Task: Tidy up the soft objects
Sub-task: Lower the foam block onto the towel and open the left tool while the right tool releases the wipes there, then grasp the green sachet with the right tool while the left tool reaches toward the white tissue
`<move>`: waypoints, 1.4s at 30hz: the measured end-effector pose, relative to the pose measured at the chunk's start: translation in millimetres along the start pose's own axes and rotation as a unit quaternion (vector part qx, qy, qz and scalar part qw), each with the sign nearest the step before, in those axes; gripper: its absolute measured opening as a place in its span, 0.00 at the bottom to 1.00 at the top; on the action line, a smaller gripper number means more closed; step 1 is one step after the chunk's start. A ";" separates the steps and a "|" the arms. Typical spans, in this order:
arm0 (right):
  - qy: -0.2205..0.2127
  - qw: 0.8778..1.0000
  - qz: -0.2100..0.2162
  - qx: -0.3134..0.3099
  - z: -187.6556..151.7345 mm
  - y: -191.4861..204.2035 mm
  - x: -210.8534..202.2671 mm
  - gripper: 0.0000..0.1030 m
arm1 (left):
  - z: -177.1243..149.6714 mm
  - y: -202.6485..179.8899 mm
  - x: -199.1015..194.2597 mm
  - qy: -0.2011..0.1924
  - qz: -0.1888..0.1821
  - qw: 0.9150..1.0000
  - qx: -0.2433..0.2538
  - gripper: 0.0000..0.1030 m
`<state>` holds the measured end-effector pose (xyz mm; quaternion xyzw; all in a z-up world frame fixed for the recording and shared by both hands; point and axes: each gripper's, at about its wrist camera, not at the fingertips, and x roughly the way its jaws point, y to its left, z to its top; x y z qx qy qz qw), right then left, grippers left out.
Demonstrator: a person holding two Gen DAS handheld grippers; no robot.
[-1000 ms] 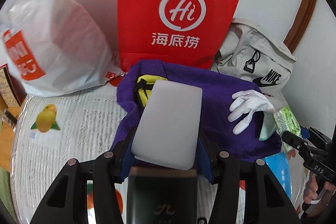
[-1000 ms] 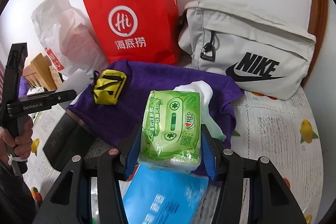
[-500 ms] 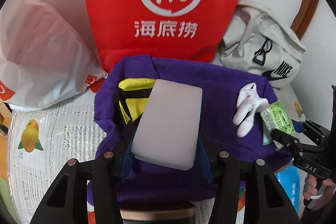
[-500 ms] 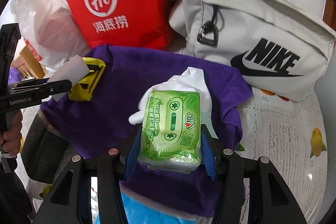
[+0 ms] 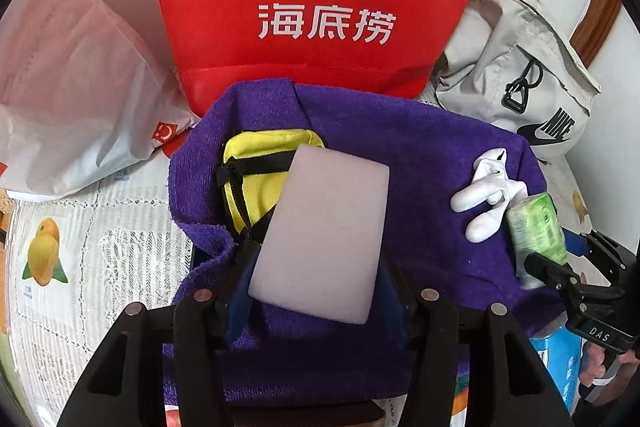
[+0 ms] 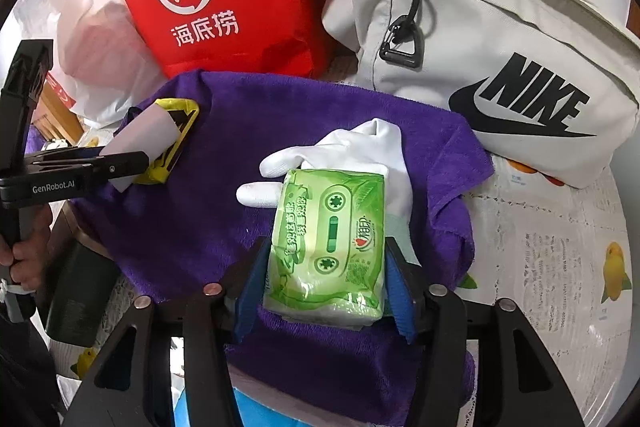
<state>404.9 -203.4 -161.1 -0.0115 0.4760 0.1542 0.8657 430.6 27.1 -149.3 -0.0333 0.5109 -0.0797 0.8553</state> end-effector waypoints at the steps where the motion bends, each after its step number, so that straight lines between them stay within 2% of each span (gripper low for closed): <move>1: 0.001 1.000 0.001 0.000 -0.1 0.2 0.4 0.61 | -0.1 0.4 0.1 0.002 -0.003 1.000 -0.002 0.55; 3: -0.006 1.000 -0.006 0.003 -1.6 -1.2 -3.0 0.62 | -1.3 2.2 -1.7 0.003 -0.018 1.000 -0.011 0.64; 4: -0.008 1.000 -0.005 0.005 -2.6 -1.7 -5.2 0.67 | -2.1 2.5 -3.2 0.001 -0.021 1.000 -0.012 0.67; 7: -0.021 1.000 -0.005 0.010 -4.9 -2.2 -14.1 0.70 | -5.3 -2.1 -10.9 -0.004 -0.015 1.000 0.001 0.70; 13: -0.032 0.999 -0.007 0.021 -10.4 1.1 -33.9 0.70 | -10.5 -3.4 -35.9 -0.019 -0.014 1.000 0.003 0.71; 20: -0.074 0.997 0.001 0.035 -30.5 9.7 -81.0 0.70 | -27.7 -0.3 -77.4 -0.038 0.004 0.999 -0.001 0.71; 32: -0.102 0.995 0.011 0.016 -96.2 47.4 -152.2 0.70 | -98.2 -2.1 -149.2 -0.079 -0.006 0.997 -0.017 0.71; 42: -0.098 0.995 0.019 -0.007 -165.3 76.4 -171.4 0.69 | -167.4 0.3 -162.4 -0.068 -0.014 0.997 -0.033 0.71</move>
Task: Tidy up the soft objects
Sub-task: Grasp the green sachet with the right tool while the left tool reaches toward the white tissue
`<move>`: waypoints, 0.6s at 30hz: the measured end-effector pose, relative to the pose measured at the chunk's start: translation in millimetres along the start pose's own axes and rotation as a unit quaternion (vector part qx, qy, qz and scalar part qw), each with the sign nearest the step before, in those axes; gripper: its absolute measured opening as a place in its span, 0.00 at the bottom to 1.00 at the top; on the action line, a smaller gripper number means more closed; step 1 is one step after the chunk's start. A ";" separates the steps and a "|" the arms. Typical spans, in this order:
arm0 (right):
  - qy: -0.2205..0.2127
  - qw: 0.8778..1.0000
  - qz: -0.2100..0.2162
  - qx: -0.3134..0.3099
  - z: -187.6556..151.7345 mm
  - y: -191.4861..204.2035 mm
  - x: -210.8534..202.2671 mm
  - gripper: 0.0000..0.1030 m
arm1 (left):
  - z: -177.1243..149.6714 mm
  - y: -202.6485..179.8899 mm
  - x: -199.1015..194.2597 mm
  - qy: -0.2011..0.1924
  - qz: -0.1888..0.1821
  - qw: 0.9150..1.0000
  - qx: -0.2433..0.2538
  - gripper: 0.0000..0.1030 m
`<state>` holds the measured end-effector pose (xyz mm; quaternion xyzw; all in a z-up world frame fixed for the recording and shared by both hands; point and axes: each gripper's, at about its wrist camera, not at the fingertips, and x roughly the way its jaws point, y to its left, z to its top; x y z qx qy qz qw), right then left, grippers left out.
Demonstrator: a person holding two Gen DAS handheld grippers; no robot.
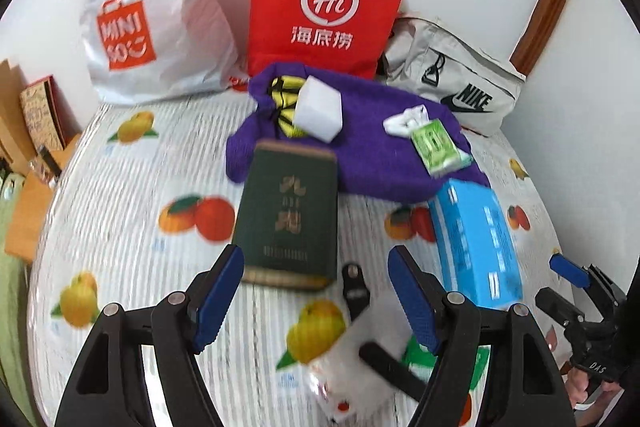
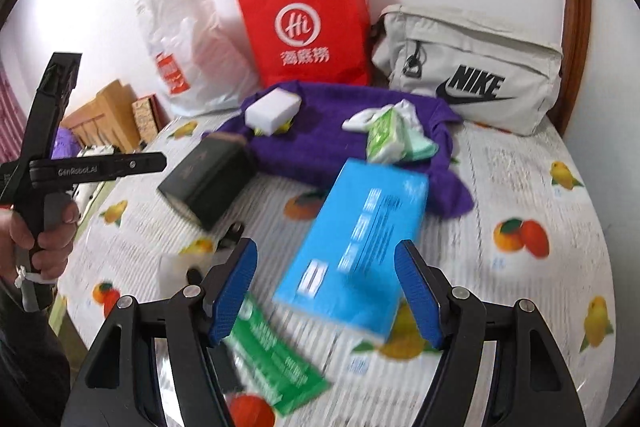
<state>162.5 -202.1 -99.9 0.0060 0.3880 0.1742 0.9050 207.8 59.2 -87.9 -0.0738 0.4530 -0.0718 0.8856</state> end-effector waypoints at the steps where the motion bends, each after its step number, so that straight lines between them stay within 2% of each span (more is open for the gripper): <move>1: 0.001 1.000 0.001 -0.002 -7.1 2.8 -2.0 0.69 | -5.3 0.6 -1.3 0.000 -0.001 1.000 -0.002 0.71; 10: 0.030 0.999 0.026 -0.032 -60.4 20.7 10.2 0.69 | -56.0 4.8 8.0 0.020 0.001 1.000 -0.011 0.71; 18: 0.048 0.995 0.036 -0.078 -80.4 31.2 42.7 0.69 | -88.6 12.2 24.4 0.032 -0.009 0.999 -0.030 0.70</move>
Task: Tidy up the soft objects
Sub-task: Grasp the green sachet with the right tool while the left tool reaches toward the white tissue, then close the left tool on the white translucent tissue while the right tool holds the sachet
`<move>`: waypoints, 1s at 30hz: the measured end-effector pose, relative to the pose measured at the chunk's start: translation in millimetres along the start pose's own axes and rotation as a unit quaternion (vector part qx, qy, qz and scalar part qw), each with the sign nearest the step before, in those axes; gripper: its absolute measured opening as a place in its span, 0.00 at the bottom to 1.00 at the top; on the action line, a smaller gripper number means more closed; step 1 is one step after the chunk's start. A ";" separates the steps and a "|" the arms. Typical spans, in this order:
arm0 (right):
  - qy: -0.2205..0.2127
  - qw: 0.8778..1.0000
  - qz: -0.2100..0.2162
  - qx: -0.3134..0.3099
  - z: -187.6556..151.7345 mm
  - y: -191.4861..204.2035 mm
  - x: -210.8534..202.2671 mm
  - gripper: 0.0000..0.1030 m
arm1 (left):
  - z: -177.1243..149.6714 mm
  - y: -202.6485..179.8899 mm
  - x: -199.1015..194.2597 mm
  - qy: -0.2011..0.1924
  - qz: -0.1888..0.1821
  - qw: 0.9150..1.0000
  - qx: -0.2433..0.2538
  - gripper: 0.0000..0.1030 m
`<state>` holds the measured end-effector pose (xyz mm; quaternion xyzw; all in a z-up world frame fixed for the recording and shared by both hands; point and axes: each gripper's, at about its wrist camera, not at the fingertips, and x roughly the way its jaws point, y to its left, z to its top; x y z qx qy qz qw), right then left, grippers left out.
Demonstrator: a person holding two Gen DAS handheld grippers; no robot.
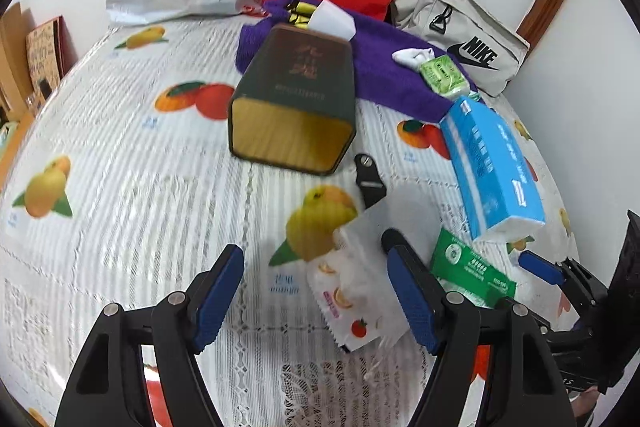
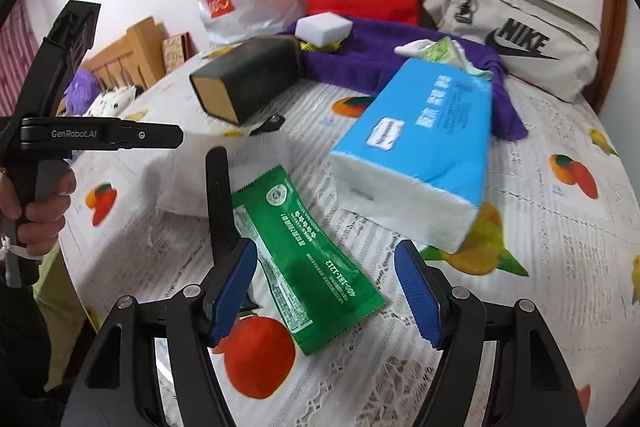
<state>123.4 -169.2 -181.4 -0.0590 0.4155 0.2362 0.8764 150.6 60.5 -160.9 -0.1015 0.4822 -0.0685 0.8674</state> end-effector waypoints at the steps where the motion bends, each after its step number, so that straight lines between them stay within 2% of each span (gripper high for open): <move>1: 0.003 1.000 0.000 -0.009 -0.4 2.0 2.6 0.69 | -1.3 0.5 1.2 0.001 0.001 1.000 -0.001 0.70; 8: 0.025 0.995 -0.008 -0.096 -0.5 16.9 22.8 0.69 | -4.7 2.9 3.5 0.003 -0.001 1.000 -0.005 0.70; 11: 0.022 0.994 0.001 -0.104 3.8 19.2 27.8 0.68 | -4.1 3.5 3.5 0.002 -0.004 1.000 -0.006 0.70; 12: 0.023 0.994 0.003 -0.103 4.7 19.2 28.6 0.64 | -3.9 3.2 3.8 0.002 -0.005 1.000 -0.006 0.70; 13: 0.020 0.995 0.004 -0.100 5.7 19.5 27.9 0.52 | -3.7 2.5 3.9 0.002 -0.006 1.000 -0.005 0.70; 14: 0.019 0.995 0.002 -0.098 6.3 20.0 26.5 0.45 | -3.3 1.8 3.5 0.000 -0.009 1.000 -0.005 0.70; 16: 0.021 0.995 -0.005 -0.096 4.9 22.9 22.7 0.36 | -1.9 -0.6 2.4 -0.006 -0.020 1.000 -0.002 0.70; 18: 0.024 0.996 -0.010 -0.087 1.5 24.9 18.3 0.31 | -0.1 -4.9 3.8 -0.011 -0.027 1.000 0.003 0.70; 22: 0.028 0.998 -0.016 -0.055 -7.3 21.3 7.6 0.30 | 2.7 -12.9 13.5 -0.008 -0.028 0.999 0.015 0.68; 24: 0.029 0.998 -0.027 -0.039 -14.0 15.7 1.0 0.30 | 3.3 -16.2 18.0 -0.009 -0.031 0.999 0.023 0.58; 25: 0.028 0.999 -0.033 -0.029 -17.0 11.8 -2.4 0.30 | 3.3 -17.2 20.5 -0.007 -0.030 0.999 0.027 0.49; 26: 0.029 0.999 -0.035 -0.021 -18.9 9.4 -4.1 0.30 | 2.8 -18.8 23.1 -0.004 -0.031 0.999 0.032 0.35; 28: 0.028 0.999 -0.041 0.002 -24.0 1.2 -8.7 0.30 | 1.0 -19.9 27.9 -0.001 -0.042 0.998 0.039 0.20; 30: 0.031 0.998 -0.048 0.017 -27.9 -4.5 -9.5 0.30 | -0.8 -19.6 25.2 -0.010 -0.049 0.998 0.041 0.16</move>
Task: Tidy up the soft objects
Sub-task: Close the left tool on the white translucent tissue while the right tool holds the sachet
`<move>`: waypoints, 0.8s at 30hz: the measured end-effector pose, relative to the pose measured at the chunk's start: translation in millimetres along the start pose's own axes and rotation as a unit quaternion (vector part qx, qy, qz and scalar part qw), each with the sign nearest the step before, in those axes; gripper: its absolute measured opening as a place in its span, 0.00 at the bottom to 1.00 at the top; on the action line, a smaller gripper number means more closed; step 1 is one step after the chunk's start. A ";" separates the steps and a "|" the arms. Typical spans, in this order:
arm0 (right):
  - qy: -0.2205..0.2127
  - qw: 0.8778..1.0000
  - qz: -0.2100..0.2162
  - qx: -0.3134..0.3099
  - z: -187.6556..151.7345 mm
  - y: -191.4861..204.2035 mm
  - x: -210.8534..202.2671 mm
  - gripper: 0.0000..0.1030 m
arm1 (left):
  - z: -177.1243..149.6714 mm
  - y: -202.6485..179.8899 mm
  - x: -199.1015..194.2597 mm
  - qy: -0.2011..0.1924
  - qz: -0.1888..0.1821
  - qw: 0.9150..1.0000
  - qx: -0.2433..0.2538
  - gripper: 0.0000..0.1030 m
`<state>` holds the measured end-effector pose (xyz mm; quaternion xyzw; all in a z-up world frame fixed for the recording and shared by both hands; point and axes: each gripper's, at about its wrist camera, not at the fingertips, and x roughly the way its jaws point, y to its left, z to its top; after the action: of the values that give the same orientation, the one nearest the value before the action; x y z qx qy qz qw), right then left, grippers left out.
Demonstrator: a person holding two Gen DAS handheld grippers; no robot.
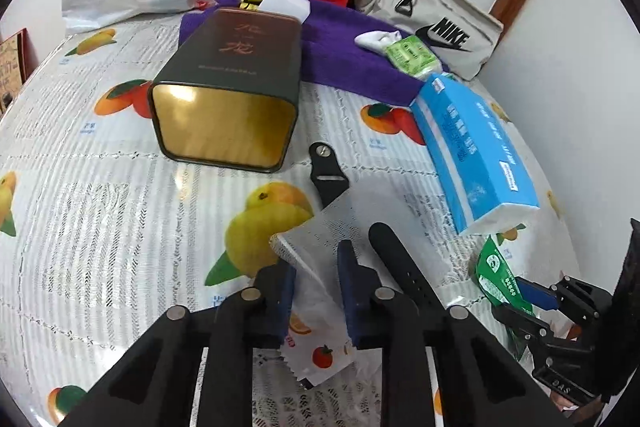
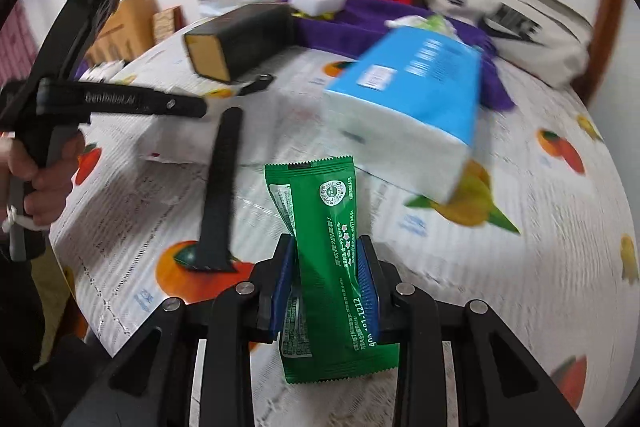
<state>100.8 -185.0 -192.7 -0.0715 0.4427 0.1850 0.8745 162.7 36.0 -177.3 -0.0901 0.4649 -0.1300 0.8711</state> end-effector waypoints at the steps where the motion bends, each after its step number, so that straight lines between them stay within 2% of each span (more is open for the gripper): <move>1: 0.001 1.000 -0.002 0.003 -1.4 -0.9 0.7 0.30 | -0.5 0.2 -4.4 -0.008 -0.004 1.000 0.001 0.14; 6: -0.006 1.000 -0.006 0.011 -4.1 -1.4 2.0 0.31 | 1.1 11.6 -35.0 -0.043 0.000 0.999 -0.004 0.12; 11: -0.010 1.000 -0.013 0.016 -4.2 -1.1 2.8 0.31 | -0.6 35.1 -57.3 -0.058 0.029 0.998 -0.027 0.12; 17: -0.013 1.000 -0.020 0.015 -5.6 2.0 2.1 0.32 | -12.7 46.4 -48.7 -0.025 0.062 0.998 -0.024 0.13; 18: -0.013 1.000 -0.021 0.014 -5.6 2.6 2.1 0.33 | -14.1 45.0 -44.0 -0.018 0.066 0.997 -0.021 0.15; 19: -0.013 1.000 -0.023 0.011 -5.6 3.4 2.0 0.33 | -15.6 44.5 -41.5 -0.013 0.067 0.997 -0.021 0.29; 20: -0.013 1.000 -0.023 0.011 -5.5 3.2 1.9 0.33 | -16.6 42.6 -38.1 -0.009 0.064 0.998 -0.020 0.49; 22: -0.013 1.000 -0.022 0.012 -5.8 2.8 1.8 0.33 | -18.3 35.1 -34.8 -0.018 0.057 0.998 -0.009 0.68; 24: -0.012 1.000 -0.022 0.011 -5.4 2.1 2.2 0.33 | -19.1 24.0 -29.5 -0.020 0.066 0.998 0.014 0.70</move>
<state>97.1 -184.0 -197.7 -0.0697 0.4321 0.1619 0.8845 134.5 67.2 -171.3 -0.0496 0.4508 -0.0767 0.8879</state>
